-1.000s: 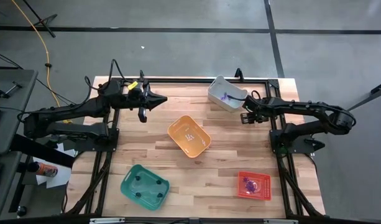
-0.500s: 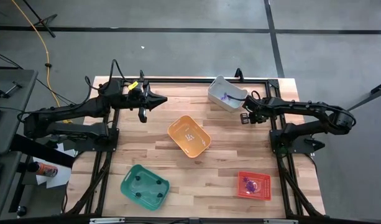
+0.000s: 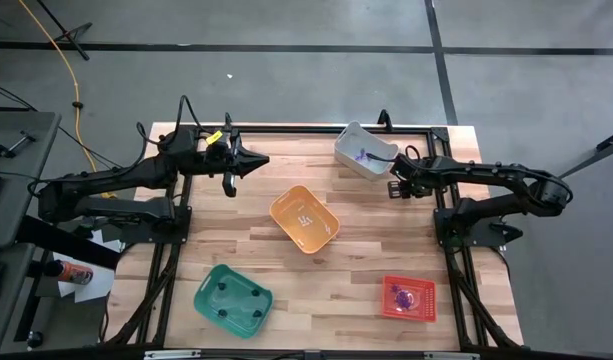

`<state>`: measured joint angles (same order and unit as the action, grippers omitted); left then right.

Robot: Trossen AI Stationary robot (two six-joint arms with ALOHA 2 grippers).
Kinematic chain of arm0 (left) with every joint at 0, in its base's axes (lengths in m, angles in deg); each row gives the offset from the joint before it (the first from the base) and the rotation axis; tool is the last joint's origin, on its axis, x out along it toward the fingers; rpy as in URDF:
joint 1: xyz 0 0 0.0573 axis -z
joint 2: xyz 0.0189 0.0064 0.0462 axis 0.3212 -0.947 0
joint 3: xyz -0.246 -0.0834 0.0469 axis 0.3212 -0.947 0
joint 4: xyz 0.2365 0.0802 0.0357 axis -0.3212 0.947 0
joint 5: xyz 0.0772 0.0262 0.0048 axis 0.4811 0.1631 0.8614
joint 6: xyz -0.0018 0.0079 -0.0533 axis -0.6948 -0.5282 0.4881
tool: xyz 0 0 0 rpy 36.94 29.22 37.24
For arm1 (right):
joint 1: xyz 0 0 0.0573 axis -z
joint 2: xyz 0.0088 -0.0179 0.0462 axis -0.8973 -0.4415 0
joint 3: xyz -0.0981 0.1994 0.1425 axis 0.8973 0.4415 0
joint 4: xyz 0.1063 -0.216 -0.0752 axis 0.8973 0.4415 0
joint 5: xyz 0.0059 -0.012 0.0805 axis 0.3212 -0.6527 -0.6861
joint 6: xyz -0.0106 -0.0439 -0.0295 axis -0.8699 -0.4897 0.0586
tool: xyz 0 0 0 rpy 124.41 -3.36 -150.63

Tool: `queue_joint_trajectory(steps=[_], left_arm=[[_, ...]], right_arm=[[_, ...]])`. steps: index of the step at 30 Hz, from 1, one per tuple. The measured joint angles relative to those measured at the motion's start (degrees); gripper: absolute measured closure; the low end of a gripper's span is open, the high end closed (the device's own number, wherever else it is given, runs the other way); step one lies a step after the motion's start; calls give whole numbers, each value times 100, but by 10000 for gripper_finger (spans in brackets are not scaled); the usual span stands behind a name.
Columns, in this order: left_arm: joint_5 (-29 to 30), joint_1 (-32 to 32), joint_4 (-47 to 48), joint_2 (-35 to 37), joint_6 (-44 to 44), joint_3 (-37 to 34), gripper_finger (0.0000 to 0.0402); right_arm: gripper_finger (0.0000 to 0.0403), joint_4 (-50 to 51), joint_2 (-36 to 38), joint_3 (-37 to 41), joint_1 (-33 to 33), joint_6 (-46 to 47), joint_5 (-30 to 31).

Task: Sort Halloween decoration
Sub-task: Put the purple spider toy into the orange bin

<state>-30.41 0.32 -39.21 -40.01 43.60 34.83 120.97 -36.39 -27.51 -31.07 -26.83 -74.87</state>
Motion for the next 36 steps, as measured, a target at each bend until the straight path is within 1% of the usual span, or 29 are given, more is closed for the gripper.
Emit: queue_joint_trajectory(steps=[2, 5, 17, 30, 36], left_arm=[[0, 0, 0, 0, 0, 0, 401], [0, 0, 0, 0, 0, 0, 401], [2, 1, 80, 0, 7, 0, 401], [4, 0, 157, 0, 52, 0, 401], [-22, 1, 157, 0, 55, 0, 401]], right_arm=[[250, 0, 0, 1, 0, 37, -2], [252, -5, 0, 0, 0, 132, -2], [304, -15, 0, 1, 0, 195, -60], [306, -15, 0, 1, 14, 303, -111], [306, -13, 0, 2, 258, 302, -250]])
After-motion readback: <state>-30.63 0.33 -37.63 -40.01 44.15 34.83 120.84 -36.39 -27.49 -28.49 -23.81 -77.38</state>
